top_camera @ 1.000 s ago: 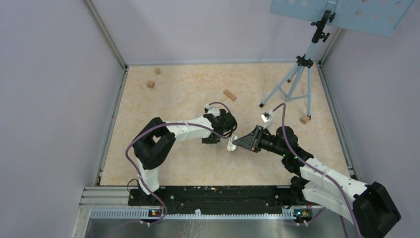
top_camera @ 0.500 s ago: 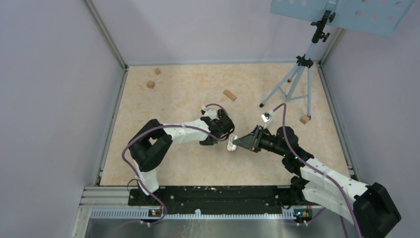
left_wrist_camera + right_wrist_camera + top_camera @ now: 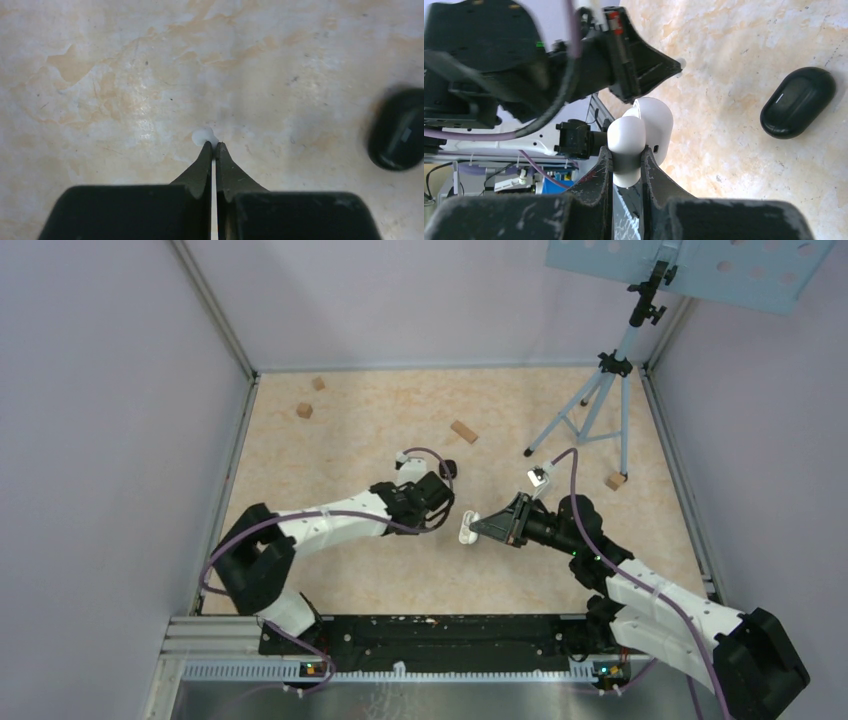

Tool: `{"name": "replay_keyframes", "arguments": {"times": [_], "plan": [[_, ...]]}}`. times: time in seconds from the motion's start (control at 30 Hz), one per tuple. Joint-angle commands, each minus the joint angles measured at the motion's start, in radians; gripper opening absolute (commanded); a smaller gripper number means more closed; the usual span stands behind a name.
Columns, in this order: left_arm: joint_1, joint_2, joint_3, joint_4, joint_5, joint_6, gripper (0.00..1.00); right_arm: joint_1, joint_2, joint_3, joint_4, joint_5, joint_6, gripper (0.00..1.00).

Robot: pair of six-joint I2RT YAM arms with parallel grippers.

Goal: Insert the wireless bluetooth earbuds into the charging case
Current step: Pick up the left earbud from the center of the board.

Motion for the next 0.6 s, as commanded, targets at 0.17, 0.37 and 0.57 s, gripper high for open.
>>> {"name": "replay_keyframes", "arguments": {"times": [0.17,0.37,0.57], "plan": [[0.013,-0.4,-0.205,0.344,0.227,0.322,0.0,0.008,-0.018,0.03,0.039,-0.004,-0.003,0.0],[0.018,-0.669,-0.322,0.492,0.44,0.486,0.0,0.007,-0.013,0.029,0.045,-0.003,-0.004,0.0],[0.018,-0.879,-0.448,0.67,0.679,0.571,0.0,0.007,0.015,0.017,0.102,0.0,0.023,0.0]]}}
